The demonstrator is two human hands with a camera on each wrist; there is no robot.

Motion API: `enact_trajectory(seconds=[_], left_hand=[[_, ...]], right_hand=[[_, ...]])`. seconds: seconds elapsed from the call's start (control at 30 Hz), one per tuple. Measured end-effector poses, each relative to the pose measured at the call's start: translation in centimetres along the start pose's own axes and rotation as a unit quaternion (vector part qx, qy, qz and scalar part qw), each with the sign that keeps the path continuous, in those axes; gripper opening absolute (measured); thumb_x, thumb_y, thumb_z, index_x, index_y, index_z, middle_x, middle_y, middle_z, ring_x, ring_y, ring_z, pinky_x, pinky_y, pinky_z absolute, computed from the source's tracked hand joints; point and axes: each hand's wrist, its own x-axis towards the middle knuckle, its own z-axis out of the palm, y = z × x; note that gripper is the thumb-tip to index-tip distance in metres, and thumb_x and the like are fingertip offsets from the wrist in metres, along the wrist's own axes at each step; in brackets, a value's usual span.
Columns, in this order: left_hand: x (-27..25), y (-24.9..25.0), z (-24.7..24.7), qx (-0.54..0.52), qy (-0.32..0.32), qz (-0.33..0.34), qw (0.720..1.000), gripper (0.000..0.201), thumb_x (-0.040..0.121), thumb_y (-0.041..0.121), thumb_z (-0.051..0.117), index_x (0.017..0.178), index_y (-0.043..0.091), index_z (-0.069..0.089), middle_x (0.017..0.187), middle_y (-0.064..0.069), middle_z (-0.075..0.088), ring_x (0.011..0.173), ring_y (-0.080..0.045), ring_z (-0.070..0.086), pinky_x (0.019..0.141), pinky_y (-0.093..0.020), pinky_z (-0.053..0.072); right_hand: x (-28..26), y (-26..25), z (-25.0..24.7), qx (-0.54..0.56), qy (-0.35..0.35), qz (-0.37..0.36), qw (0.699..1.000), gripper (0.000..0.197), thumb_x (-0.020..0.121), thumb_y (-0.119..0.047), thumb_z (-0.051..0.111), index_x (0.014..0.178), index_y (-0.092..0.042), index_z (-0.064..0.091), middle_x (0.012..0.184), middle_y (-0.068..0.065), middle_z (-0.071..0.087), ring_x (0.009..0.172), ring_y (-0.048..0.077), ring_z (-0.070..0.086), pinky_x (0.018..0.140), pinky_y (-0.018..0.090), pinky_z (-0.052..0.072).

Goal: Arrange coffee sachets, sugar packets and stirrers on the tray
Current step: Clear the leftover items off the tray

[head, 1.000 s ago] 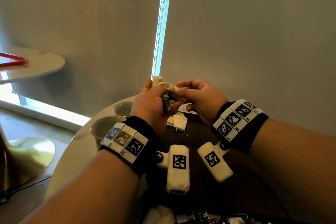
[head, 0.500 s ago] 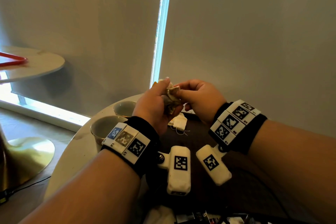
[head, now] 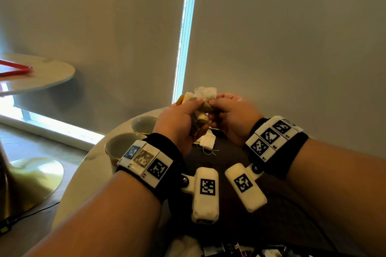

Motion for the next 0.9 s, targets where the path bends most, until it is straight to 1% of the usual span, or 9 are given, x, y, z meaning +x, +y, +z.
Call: enact_trajectory(seconds=[0.13, 0.2, 0.27, 0.33, 0.47, 0.6, 0.73, 0.83, 0.9], left_hand=[[0.0, 0.0, 0.0, 0.002, 0.015, 0.006, 1.000, 0.037, 0.095, 0.028, 0.069, 0.129, 0.013, 0.062, 0.116, -0.022, 0.072, 0.087, -0.030, 0.072, 0.054, -0.028, 0.054], [0.0, 0.0, 0.0, 0.001, 0.022, 0.009, 1.000, 0.036, 0.096, 0.027, 0.068, 0.129, 0.015, 0.061, 0.116, -0.021, 0.072, 0.091, -0.030, 0.072, 0.057, -0.029, 0.055], [-0.1, 0.0, 0.0, -0.002, 0.026, 0.009, 1.000, 0.034, 0.096, 0.025, 0.068, 0.128, 0.014, 0.061, 0.116, -0.021, 0.072, 0.090, -0.029, 0.072, 0.058, -0.030, 0.055], [-0.1, 0.1, 0.1, -0.010, 0.047, 0.014, 0.999, 0.028, 0.096, 0.024, 0.069, 0.121, 0.013, 0.064, 0.112, -0.019, 0.072, 0.088, -0.028, 0.073, 0.060, -0.031, 0.057], [-0.4, 0.6, 0.1, -0.069, 0.083, 0.038, 0.993, 0.016, 0.096, 0.021, 0.069, 0.108, 0.013, 0.065, 0.109, -0.015, 0.068, 0.086, -0.025, 0.071, 0.065, -0.031, 0.059], [-0.4, 1.0, 0.4, -0.101, 0.071, 0.078, 0.989, 0.014, 0.096, 0.021, 0.067, 0.107, 0.013, 0.063, 0.110, -0.012, 0.066, 0.091, -0.024, 0.068, 0.063, -0.030, 0.057], [-0.3, 1.0, 0.4, -0.107, 0.070, 0.089, 0.988, 0.022, 0.096, 0.023, 0.067, 0.115, 0.014, 0.061, 0.111, -0.012, 0.064, 0.092, -0.025, 0.067, 0.062, -0.030, 0.056], [-0.3, 0.9, 0.2, -0.110, 0.070, 0.085, 0.988, 0.024, 0.095, 0.023, 0.068, 0.116, 0.014, 0.061, 0.113, -0.012, 0.064, 0.092, -0.024, 0.066, 0.062, -0.030, 0.056], [-0.3, 0.9, 0.2, -0.111, 0.065, 0.084, 0.988, 0.022, 0.095, 0.023, 0.067, 0.115, 0.014, 0.062, 0.111, -0.012, 0.064, 0.092, -0.024, 0.066, 0.063, -0.031, 0.057]], right_hand=[[-0.2, 0.0, -0.1, 0.011, -0.009, -0.007, 1.000, 0.015, 0.097, -0.004, 0.055, 0.111, -0.004, 0.060, 0.085, 0.009, 0.067, 0.058, 0.014, 0.063, 0.051, 0.026, 0.051], [-0.2, 0.1, -0.2, 0.027, -0.009, -0.010, 1.000, 0.018, 0.094, -0.004, 0.061, 0.112, -0.007, 0.057, 0.091, 0.011, 0.068, 0.063, 0.016, 0.065, 0.055, 0.029, 0.053], [-0.1, 0.2, -0.3, 0.022, 0.001, -0.015, 1.000, 0.029, 0.090, -0.002, 0.067, 0.115, -0.009, 0.054, 0.099, 0.013, 0.069, 0.070, 0.019, 0.069, 0.061, 0.031, 0.055], [0.0, 0.2, -0.6, 0.005, 0.022, -0.014, 1.000, 0.032, 0.088, 0.002, 0.067, 0.113, -0.011, 0.052, 0.103, 0.016, 0.067, 0.073, 0.020, 0.068, 0.061, 0.030, 0.055], [0.8, 0.4, -1.6, -0.007, 0.078, -0.005, 0.997, 0.023, 0.091, 0.003, 0.063, 0.102, -0.014, 0.052, 0.103, 0.017, 0.064, 0.073, 0.020, 0.065, 0.060, 0.029, 0.054], [1.4, 1.1, -2.6, -0.103, 0.068, 0.072, 0.990, 0.017, 0.094, 0.007, 0.056, 0.092, -0.009, 0.062, 0.094, 0.012, 0.068, 0.074, 0.019, 0.063, 0.065, 0.029, 0.054], [2.0, 1.6, -3.0, -0.179, 0.026, 0.177, 0.967, 0.019, 0.093, 0.010, 0.056, 0.099, -0.002, 0.068, 0.095, 0.015, 0.067, 0.072, 0.020, 0.063, 0.065, 0.029, 0.054], [2.2, 2.4, -2.9, -0.223, 0.011, 0.208, 0.952, 0.024, 0.092, 0.012, 0.054, 0.105, -0.002, 0.069, 0.097, 0.014, 0.069, 0.073, 0.020, 0.065, 0.065, 0.029, 0.056], [2.4, 3.0, -2.8, -0.254, 0.001, 0.209, 0.944, 0.029, 0.091, 0.013, 0.054, 0.106, -0.004, 0.072, 0.105, 0.016, 0.071, 0.081, 0.023, 0.068, 0.072, 0.030, 0.057]])
